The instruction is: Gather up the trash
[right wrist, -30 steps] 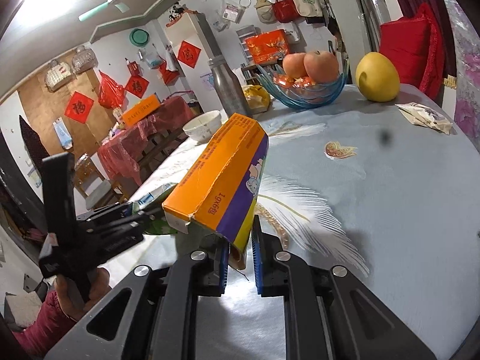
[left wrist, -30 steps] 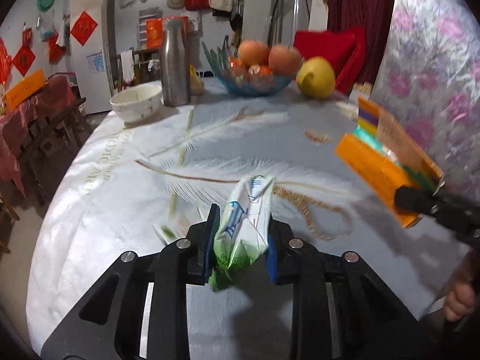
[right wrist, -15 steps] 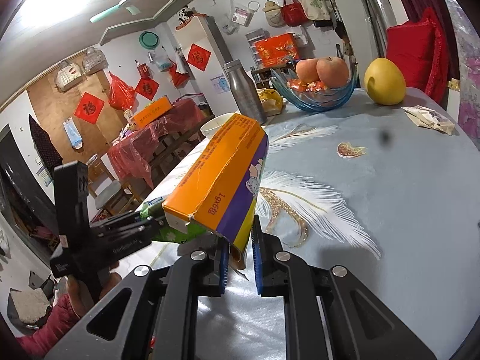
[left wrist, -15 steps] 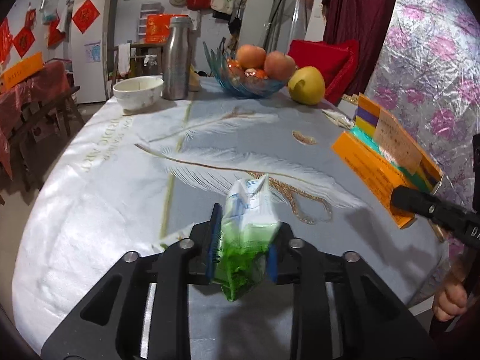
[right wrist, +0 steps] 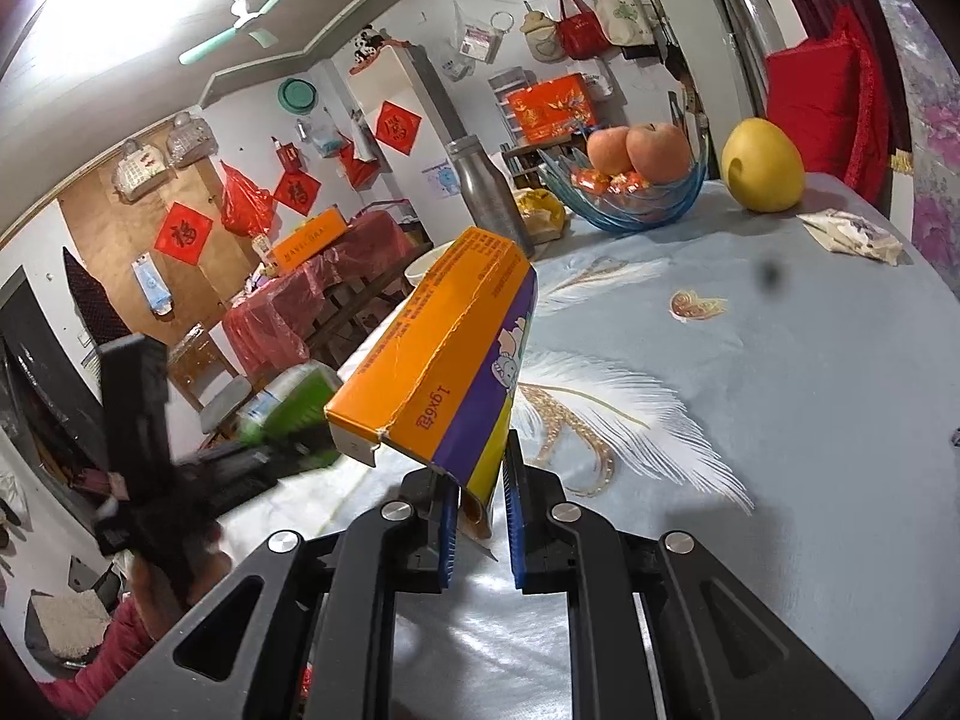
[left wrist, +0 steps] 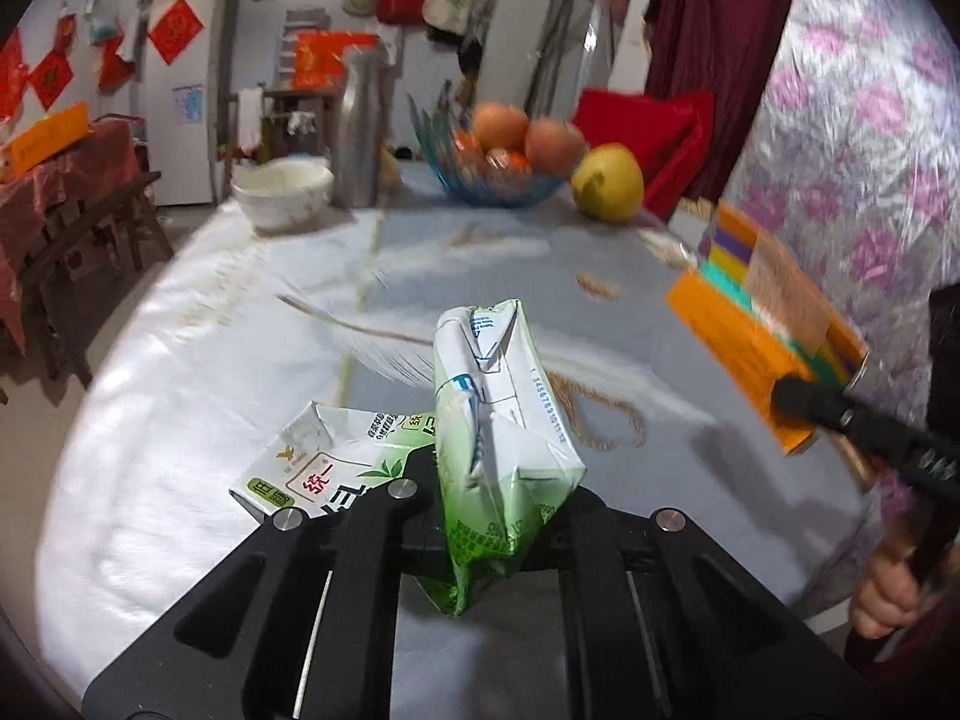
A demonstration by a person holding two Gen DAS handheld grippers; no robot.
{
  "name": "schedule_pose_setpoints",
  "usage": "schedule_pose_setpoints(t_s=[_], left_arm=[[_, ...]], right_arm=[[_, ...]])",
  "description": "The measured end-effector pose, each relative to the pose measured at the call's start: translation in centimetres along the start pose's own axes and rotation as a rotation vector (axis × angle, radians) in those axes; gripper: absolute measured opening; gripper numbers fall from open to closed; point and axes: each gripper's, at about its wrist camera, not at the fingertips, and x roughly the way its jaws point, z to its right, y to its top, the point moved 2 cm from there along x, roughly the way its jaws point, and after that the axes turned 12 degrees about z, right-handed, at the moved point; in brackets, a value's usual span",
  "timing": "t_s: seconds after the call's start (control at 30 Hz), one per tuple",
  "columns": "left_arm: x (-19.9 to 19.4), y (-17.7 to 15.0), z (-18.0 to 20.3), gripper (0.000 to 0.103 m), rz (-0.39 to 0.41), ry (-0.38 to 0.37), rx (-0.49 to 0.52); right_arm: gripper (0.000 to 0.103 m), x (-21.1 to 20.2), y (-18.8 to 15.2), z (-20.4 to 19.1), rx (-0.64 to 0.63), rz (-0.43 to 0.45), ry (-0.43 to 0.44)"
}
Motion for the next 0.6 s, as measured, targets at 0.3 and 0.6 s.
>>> schedule_pose_setpoints(t_s=[0.3, 0.6], left_arm=[[-11.3, 0.8, -6.1, 0.011, 0.041, 0.176, -0.011], [-22.5, -5.0, -12.7, 0.011, -0.021, 0.413, -0.030]], right_arm=[[0.014, -1.5, -0.5, -4.4, -0.021, -0.006, 0.111], [0.014, -1.7, -2.3, -13.6, -0.104, -0.076, 0.276]])
